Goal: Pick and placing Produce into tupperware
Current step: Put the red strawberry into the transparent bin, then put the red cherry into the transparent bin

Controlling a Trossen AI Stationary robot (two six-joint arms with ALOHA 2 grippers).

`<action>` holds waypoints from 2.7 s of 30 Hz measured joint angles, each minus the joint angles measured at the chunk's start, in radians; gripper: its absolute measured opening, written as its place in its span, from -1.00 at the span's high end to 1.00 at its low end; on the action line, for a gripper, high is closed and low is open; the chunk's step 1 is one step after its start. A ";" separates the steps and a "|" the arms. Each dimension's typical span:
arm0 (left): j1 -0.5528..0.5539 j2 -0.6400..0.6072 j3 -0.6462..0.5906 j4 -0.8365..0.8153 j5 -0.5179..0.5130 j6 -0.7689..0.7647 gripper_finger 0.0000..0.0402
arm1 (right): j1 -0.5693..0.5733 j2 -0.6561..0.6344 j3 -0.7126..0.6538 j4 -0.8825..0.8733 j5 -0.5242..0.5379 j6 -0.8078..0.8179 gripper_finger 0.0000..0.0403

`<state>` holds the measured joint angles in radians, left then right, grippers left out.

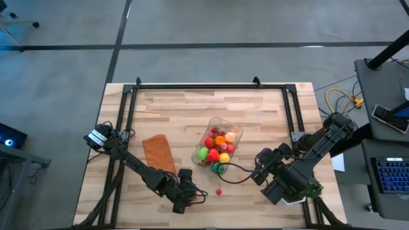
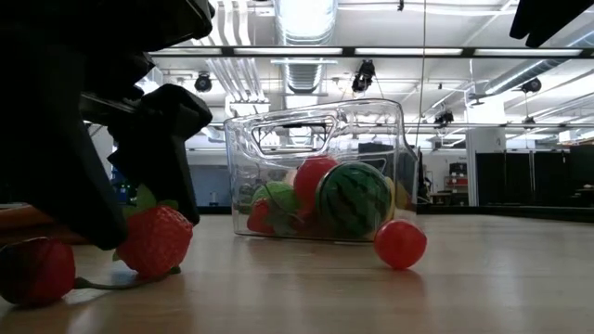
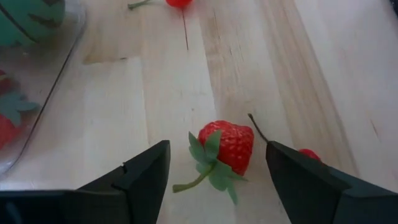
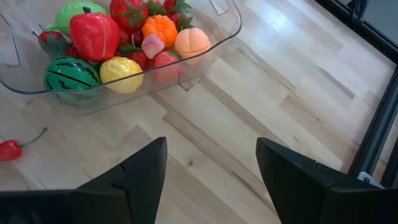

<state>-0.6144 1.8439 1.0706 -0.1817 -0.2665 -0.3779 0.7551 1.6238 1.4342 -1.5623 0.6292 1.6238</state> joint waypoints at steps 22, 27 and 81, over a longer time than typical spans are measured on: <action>0.008 0.052 -0.036 0.125 -0.048 0.053 -0.05 | 0.000 0.000 0.000 -0.001 0.000 0.000 -0.19; 0.009 0.055 -0.024 0.122 -0.041 0.051 0.16 | 0.000 0.000 -0.002 -0.003 0.000 0.000 -0.19; -0.145 -0.182 0.063 -0.185 -0.159 -0.224 -0.15 | -0.001 -0.045 -0.105 -0.009 0.048 0.077 -0.19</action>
<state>-0.7596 1.6616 1.1336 -0.3669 -0.4253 -0.6017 0.7544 1.5791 1.3296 -1.5713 0.6770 1.7012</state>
